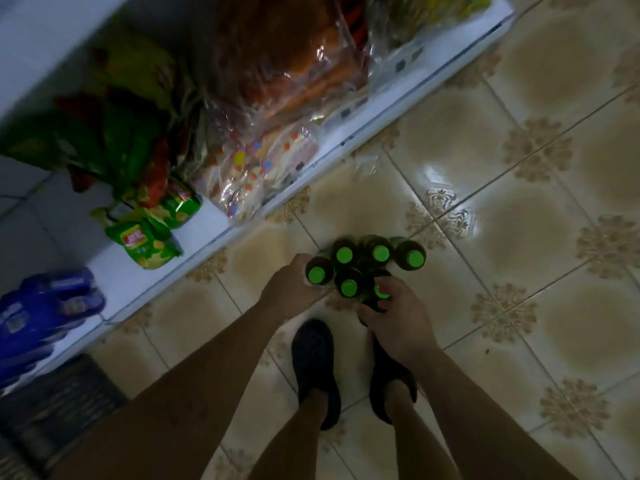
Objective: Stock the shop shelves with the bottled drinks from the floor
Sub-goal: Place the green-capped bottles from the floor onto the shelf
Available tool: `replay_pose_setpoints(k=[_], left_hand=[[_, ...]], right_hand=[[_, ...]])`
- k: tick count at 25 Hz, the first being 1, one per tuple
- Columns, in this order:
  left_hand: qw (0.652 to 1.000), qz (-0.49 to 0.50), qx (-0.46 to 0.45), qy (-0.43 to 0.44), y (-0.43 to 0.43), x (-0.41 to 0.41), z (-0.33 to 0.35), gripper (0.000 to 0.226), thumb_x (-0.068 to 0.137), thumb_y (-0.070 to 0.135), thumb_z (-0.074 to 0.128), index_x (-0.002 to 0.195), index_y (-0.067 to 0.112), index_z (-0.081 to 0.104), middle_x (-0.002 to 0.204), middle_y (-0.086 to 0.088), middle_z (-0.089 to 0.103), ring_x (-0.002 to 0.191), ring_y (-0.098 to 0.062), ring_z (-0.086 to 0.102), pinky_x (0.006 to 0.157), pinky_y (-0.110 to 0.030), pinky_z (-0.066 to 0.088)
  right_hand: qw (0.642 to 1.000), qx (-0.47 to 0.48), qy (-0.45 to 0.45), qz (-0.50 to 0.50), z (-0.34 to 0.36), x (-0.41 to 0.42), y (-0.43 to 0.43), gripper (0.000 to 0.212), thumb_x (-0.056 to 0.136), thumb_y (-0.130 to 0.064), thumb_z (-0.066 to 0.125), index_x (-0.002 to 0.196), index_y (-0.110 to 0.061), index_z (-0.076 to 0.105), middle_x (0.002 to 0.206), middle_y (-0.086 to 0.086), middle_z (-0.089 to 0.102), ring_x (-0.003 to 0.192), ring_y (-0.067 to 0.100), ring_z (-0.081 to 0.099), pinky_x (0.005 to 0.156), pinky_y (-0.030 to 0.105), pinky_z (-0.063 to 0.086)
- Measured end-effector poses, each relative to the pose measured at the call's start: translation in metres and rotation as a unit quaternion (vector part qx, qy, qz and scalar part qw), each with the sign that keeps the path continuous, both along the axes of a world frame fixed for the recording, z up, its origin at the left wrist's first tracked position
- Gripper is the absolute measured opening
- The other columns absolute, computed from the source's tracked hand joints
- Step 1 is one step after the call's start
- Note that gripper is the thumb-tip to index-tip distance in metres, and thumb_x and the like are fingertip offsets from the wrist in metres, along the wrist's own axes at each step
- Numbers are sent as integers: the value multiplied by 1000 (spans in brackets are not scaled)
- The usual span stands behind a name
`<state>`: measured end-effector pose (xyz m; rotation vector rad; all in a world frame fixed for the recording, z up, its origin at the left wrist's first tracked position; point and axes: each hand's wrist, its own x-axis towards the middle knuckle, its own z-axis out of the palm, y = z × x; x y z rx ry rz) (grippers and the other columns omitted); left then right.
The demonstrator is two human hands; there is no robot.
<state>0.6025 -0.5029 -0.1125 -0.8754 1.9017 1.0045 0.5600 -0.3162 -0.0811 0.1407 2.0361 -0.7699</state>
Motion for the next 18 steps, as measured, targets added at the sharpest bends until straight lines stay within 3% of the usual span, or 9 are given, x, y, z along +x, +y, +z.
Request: replay_pose_setpoints(k=[2,4,6,11,16,18], left_hand=[[998,-47,16,-41,0,3,-34,88,72,54,63,148,27,28,126,-13,52,114,-33,55,87,-33,47],[997,-41,34,-51,3,6,-57,93,65,56,56,148,26,28,131,-13,54,114,-33,56,91,-36,47],[999,0,32,-14,8,9,-75,78,73,52,65,141,25,38,134,-5,55,119,-28,55,95,-34,45],[997,68,-28,31,19,14,-88,32,85,22,69,113,21,54,108,3,55,102,-24,56,75,-28,38],[992,45,-80,86,10,21,-32,24,83,15,67,97,30,54,104,-2,63,94,-27,59,72,-32,46],[990,28,-86,109,5,21,10,20,84,18,66,96,32,57,100,-2,66,91,-24,60,76,-35,51]], right_hand=[[1000,9,-9,-1,-24,-8,-2,58,85,-35,73,135,-17,52,114,-7,56,114,20,60,79,23,39],[1000,19,-5,-1,-44,-10,1,62,83,-36,75,138,-18,50,126,-4,58,113,20,60,83,25,43],[999,29,2,19,-59,-7,5,61,85,-37,73,138,-20,49,131,-1,58,110,18,61,86,28,47],[999,31,-5,31,-61,0,9,57,87,-38,70,136,-18,50,121,-3,60,94,8,53,76,23,39],[1000,10,-14,21,-17,3,6,55,88,-36,70,136,-18,50,99,-14,57,89,6,55,69,18,41],[1000,-8,-14,27,10,2,-2,54,87,-32,71,135,-16,50,112,-5,63,100,13,60,78,22,44]])
